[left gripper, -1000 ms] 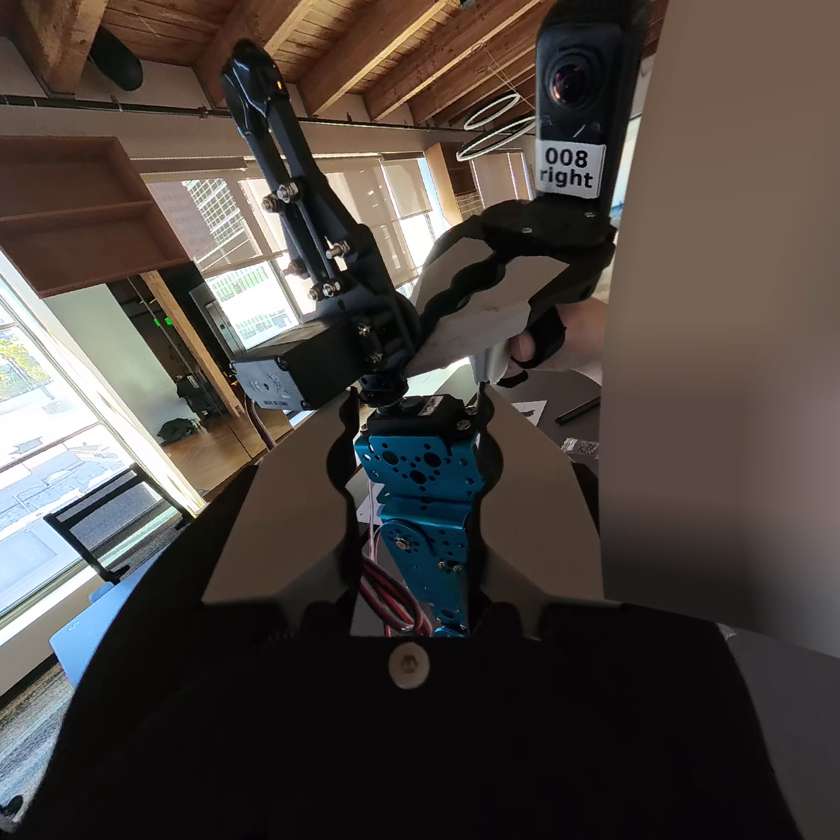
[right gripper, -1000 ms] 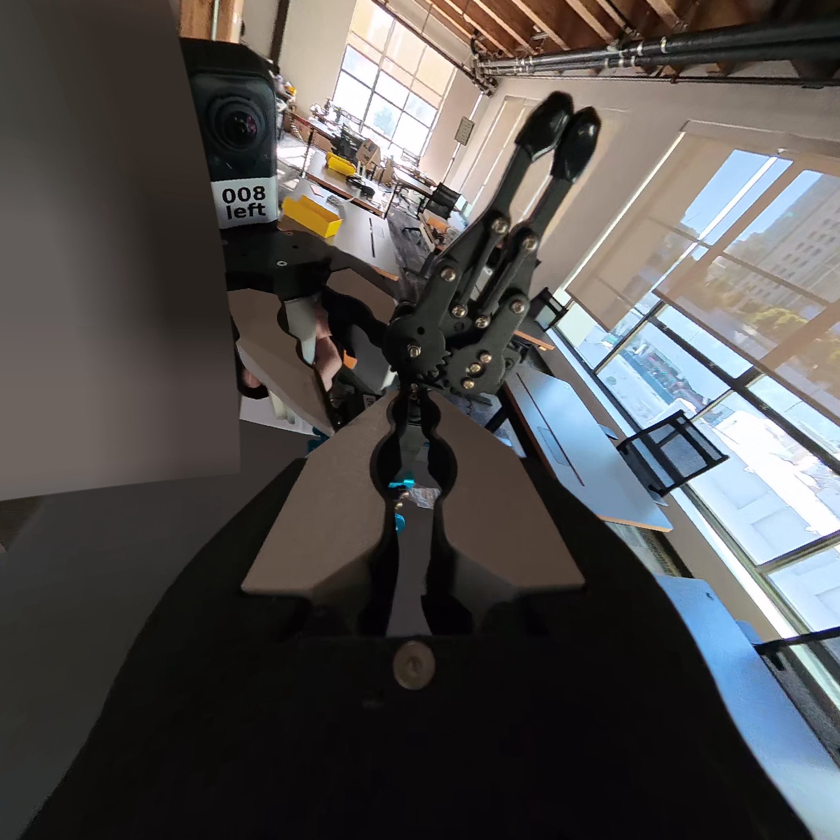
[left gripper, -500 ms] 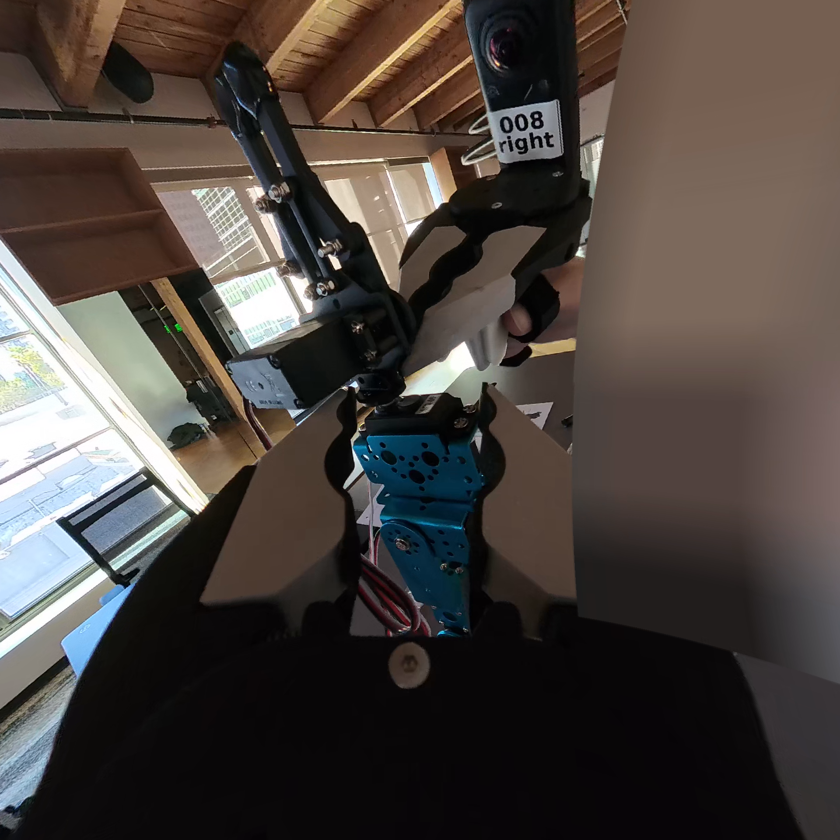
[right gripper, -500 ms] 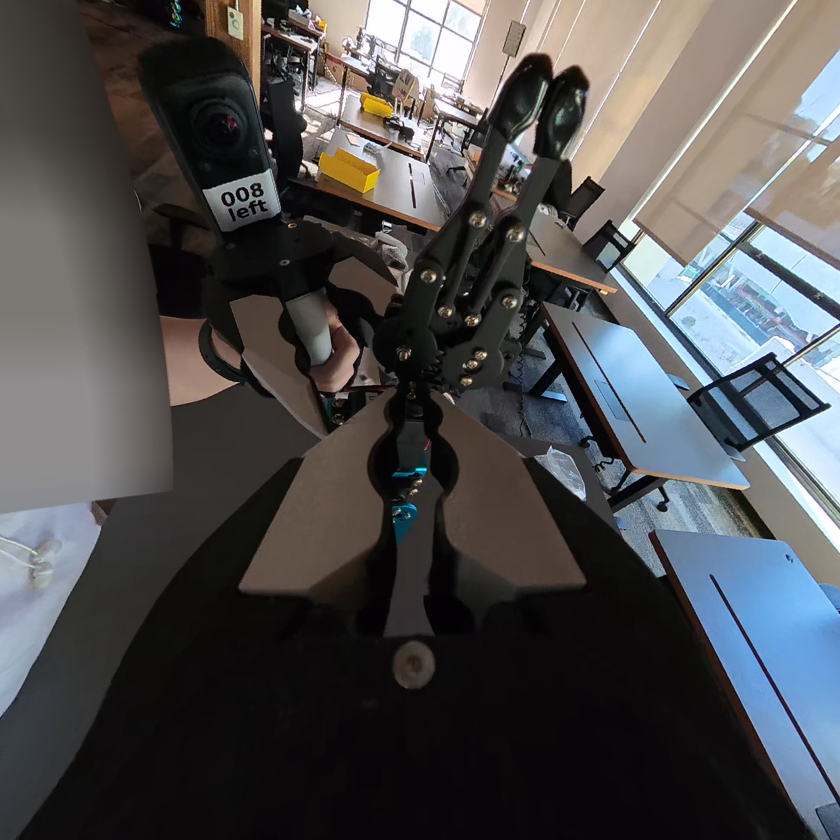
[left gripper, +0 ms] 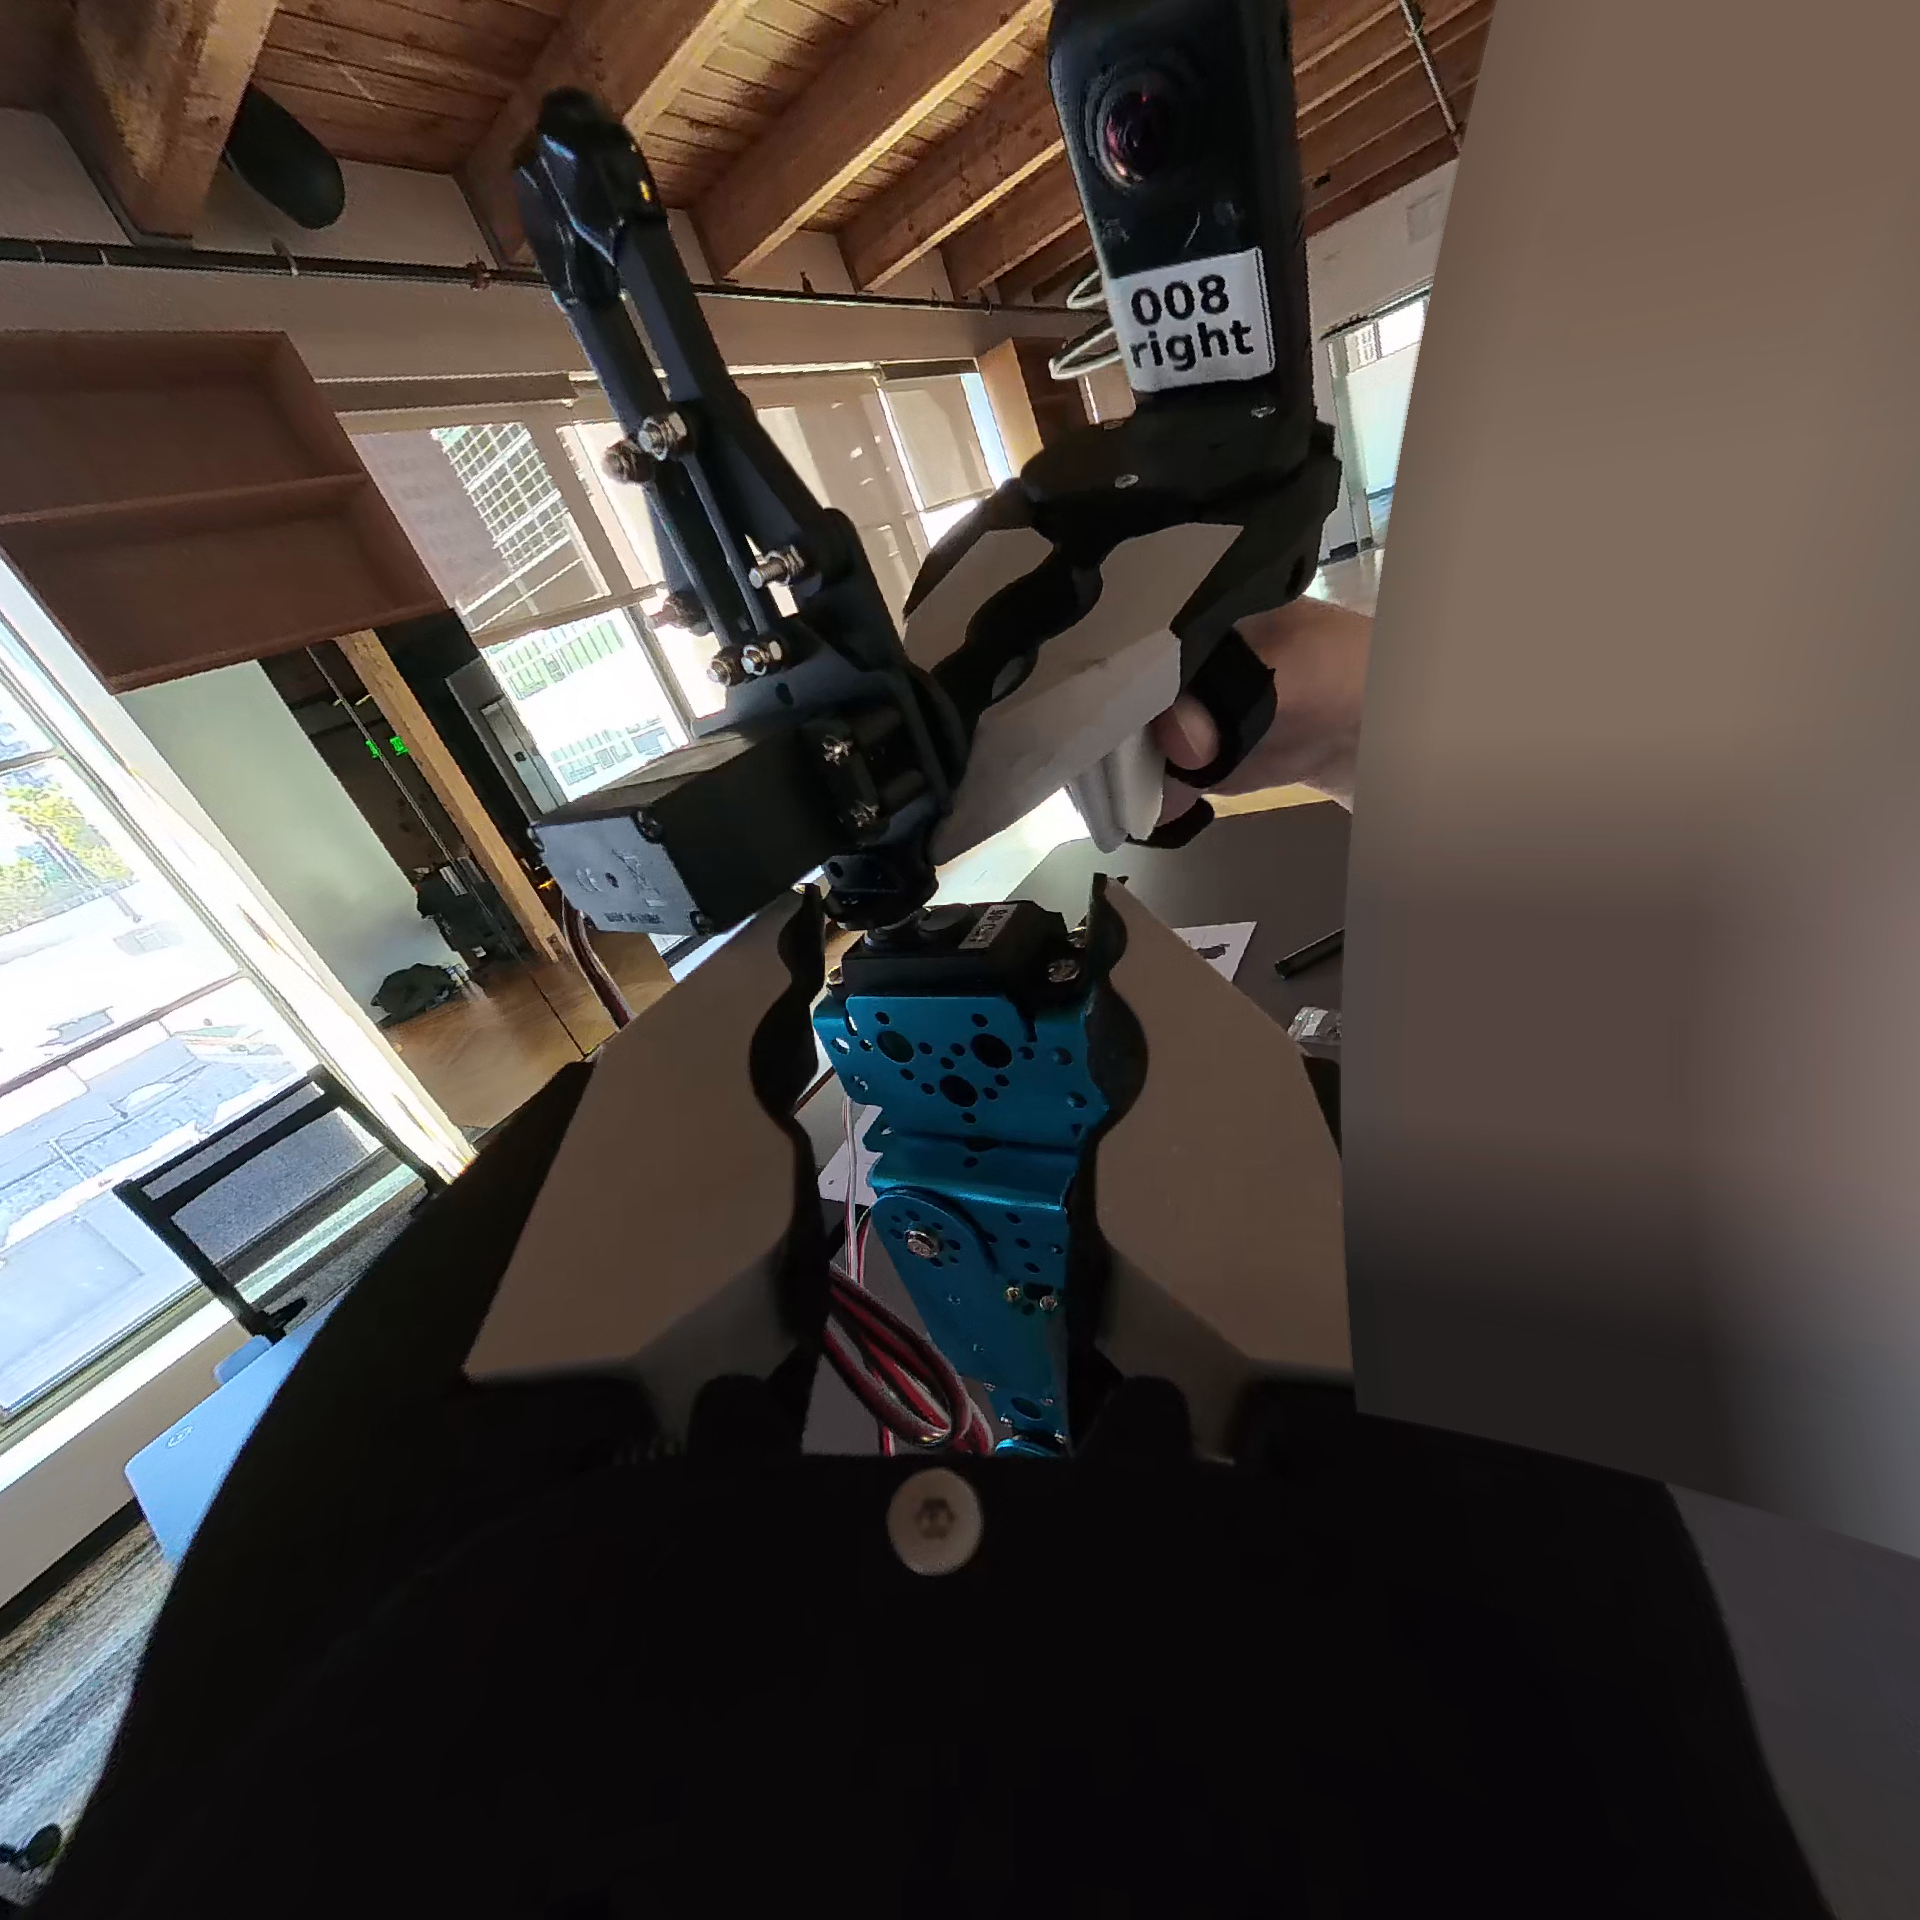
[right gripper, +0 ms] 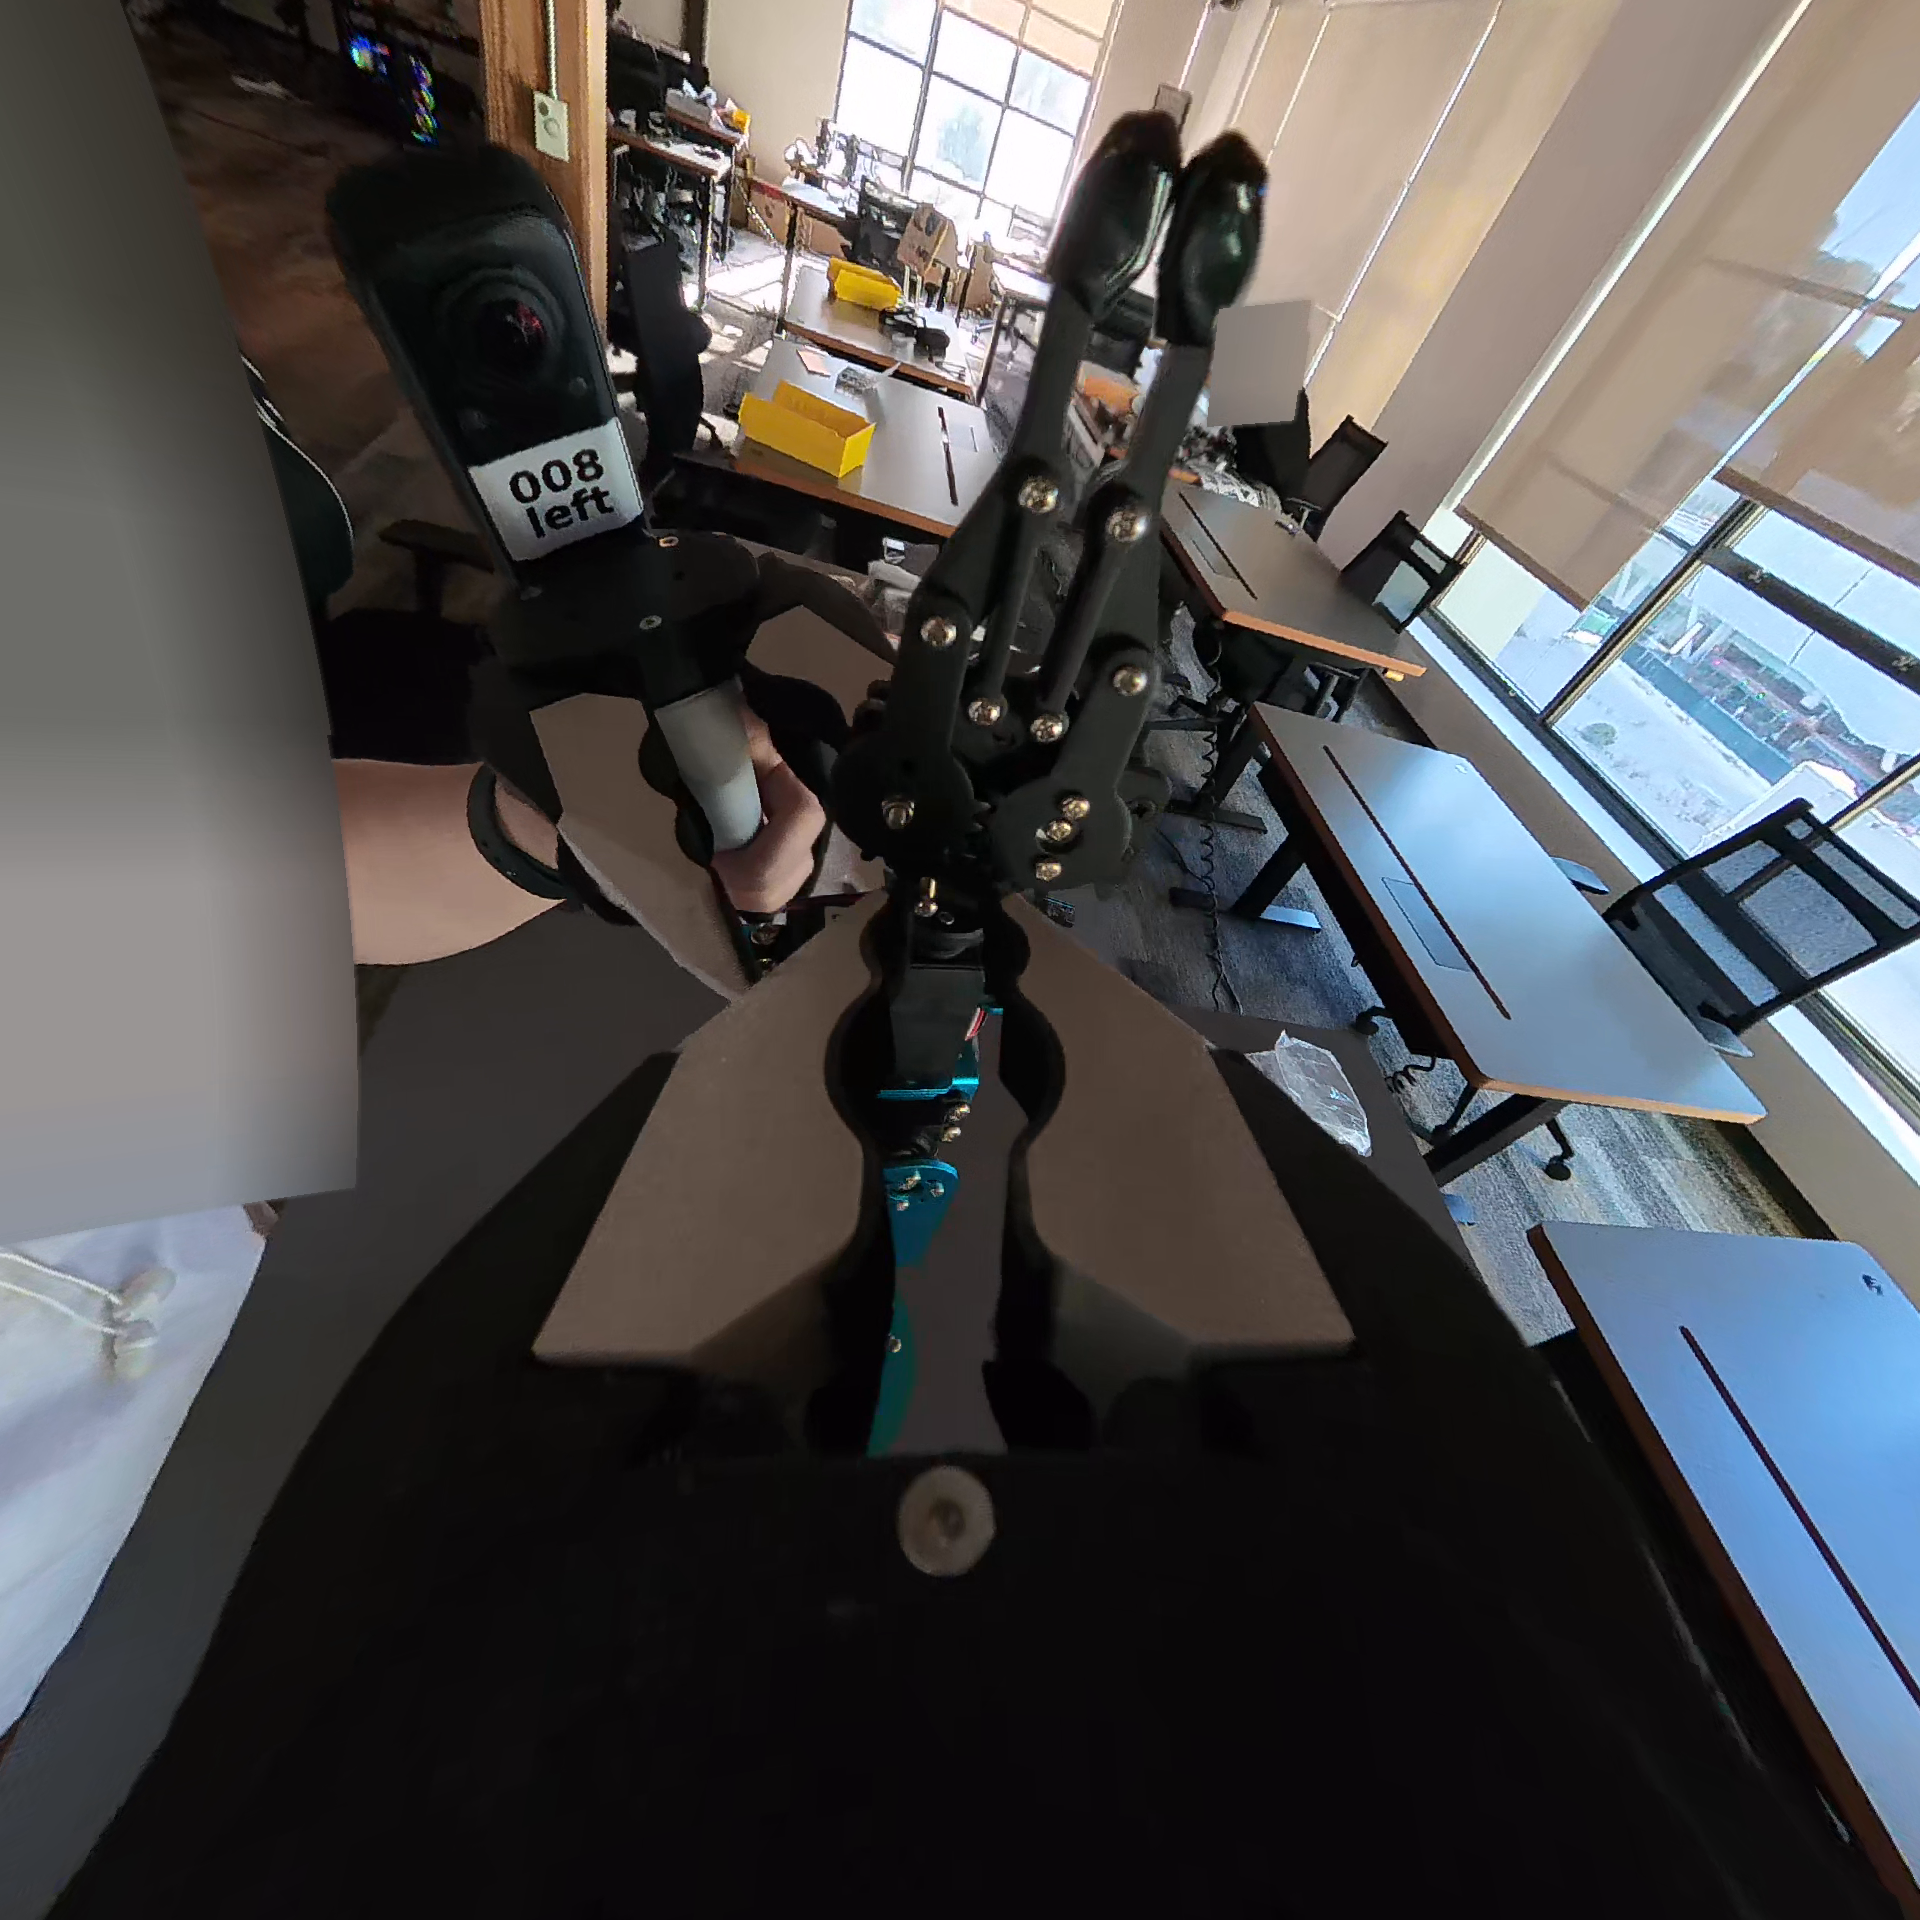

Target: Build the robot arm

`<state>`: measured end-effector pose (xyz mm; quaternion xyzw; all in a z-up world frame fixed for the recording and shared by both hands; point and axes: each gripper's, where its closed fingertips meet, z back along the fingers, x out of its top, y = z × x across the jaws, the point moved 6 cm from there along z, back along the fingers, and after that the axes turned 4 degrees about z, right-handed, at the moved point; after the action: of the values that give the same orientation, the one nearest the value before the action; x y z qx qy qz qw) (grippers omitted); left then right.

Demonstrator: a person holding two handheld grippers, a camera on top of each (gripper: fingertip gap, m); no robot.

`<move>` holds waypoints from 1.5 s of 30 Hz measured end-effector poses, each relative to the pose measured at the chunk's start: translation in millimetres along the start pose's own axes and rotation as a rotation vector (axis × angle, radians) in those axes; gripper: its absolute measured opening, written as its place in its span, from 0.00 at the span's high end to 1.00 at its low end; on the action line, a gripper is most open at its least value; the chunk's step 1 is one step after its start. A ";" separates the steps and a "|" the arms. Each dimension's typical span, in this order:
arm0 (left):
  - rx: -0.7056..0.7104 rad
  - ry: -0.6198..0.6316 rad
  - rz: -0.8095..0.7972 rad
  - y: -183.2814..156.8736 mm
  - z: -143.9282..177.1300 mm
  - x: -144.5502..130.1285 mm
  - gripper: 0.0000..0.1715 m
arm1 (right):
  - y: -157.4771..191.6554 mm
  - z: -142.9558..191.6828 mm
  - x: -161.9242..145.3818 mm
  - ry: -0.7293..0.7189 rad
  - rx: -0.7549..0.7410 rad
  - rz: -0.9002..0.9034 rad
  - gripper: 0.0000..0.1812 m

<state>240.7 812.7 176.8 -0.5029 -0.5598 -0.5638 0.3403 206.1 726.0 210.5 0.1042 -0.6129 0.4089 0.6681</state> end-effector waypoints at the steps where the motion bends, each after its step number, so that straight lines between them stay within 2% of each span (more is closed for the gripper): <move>1: 0.001 0.002 -0.001 0.0 0.0 -0.1 0.71 | -0.1 0.2 -0.4 -0.005 0.000 -0.003 0.94; 15: 0.001 0.001 0.006 1.0 -0.7 -0.9 0.71 | 1.3 5.7 -4.8 -0.052 -0.012 0.001 0.93; 19: 0.001 -0.003 0.012 1.6 -0.9 -1.4 0.71 | 2.7 5.9 -5.3 -0.072 -0.007 0.001 0.98; 33: 0.001 0.002 0.016 2.6 -1.9 -1.7 0.71 | 2.9 4.7 -2.6 -0.058 -0.011 0.013 0.99; 42: 0.004 0.006 0.027 3.0 -2.5 -1.9 0.71 | 7.7 3.4 -2.1 0.013 -0.095 0.203 0.99; 45: 0.007 0.002 0.032 2.8 -3.0 -2.1 0.71 | 7.7 3.6 -2.0 0.022 -0.102 0.189 0.99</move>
<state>243.4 809.0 176.0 -0.5101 -0.5533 -0.5567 0.3517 198.4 727.8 206.8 0.0071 -0.6326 0.4393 0.6378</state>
